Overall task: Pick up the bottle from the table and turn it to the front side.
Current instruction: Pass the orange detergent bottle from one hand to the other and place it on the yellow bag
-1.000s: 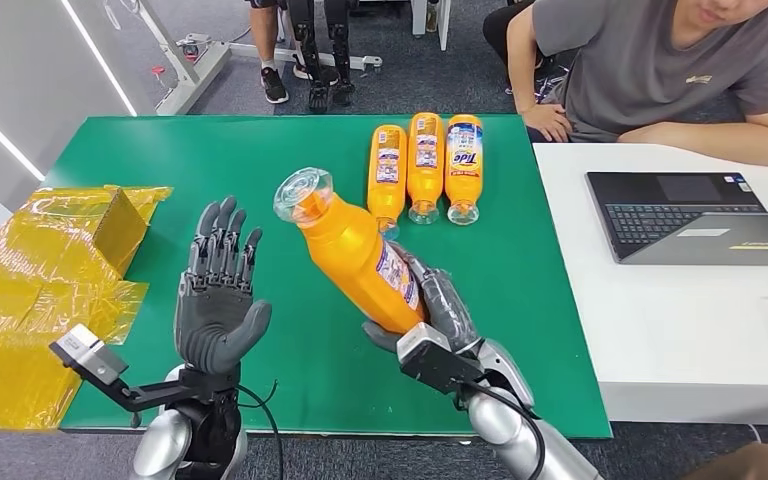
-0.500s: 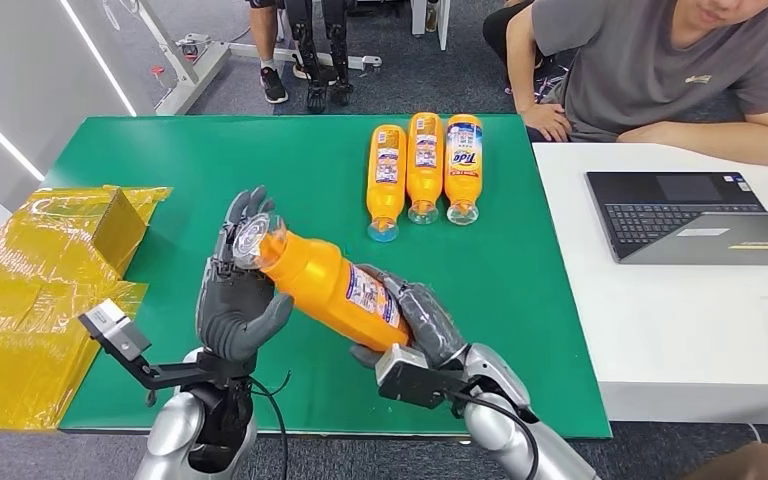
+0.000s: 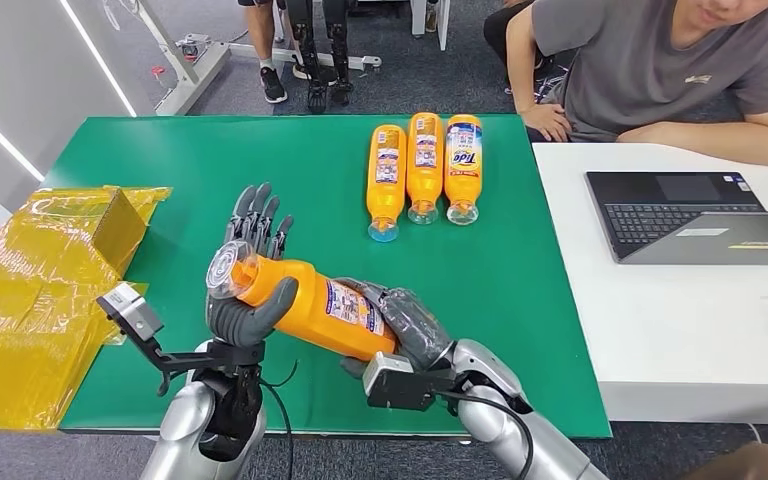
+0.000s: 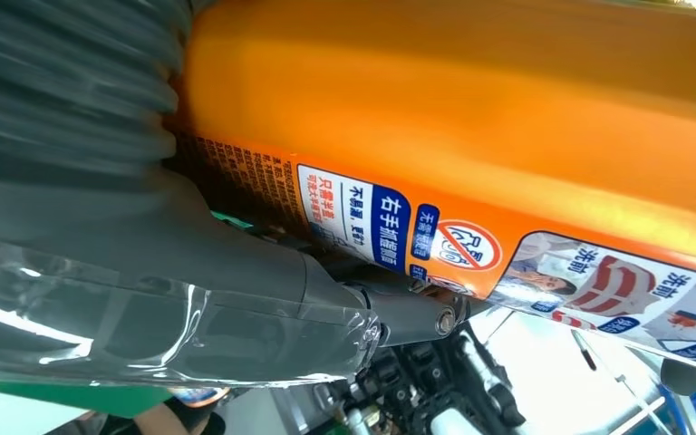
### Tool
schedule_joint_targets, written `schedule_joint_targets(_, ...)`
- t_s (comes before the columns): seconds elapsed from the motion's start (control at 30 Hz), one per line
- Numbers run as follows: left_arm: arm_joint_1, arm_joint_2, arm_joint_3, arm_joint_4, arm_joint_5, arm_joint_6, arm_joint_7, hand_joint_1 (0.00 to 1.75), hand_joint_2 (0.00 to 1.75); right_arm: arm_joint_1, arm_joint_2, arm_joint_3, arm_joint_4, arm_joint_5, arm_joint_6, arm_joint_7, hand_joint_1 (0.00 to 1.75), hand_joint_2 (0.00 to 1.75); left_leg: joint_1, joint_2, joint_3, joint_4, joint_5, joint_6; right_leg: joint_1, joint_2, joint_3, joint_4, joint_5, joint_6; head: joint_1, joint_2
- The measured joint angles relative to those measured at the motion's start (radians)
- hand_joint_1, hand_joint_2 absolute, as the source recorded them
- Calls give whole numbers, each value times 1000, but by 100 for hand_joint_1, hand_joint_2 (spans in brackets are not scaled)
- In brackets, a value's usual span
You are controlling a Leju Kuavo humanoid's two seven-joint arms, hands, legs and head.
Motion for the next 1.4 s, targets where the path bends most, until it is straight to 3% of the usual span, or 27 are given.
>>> schedule_joint_targets(0.27,0,8,1,15,-35,67,-2,4,175,-44,12,28,72,-17,32,-2,175,175,0,0,0,0,0,0,0,0,0,0,0,0,0,0)
schedule_joint_targets(0.4,1,11,0,23,-77,113,-9,175,175,-49,19,32,88,-20,44,4,175,175,0,0,0,0,0,0,0,0,0,0,0,0,0,0)
schedule_joint_targets(1.0,6,12,-8,25,-105,129,-6,175,175,-39,23,32,92,-17,43,25,169,175,0,0,0,0,0,0,0,0,0,0,0,0,0,0)
schedule_joint_targets(1.4,11,6,-8,25,-133,119,11,175,175,-22,26,25,72,19,0,68,175,175,0,0,0,0,0,0,0,0,0,0,0,0,0,0)
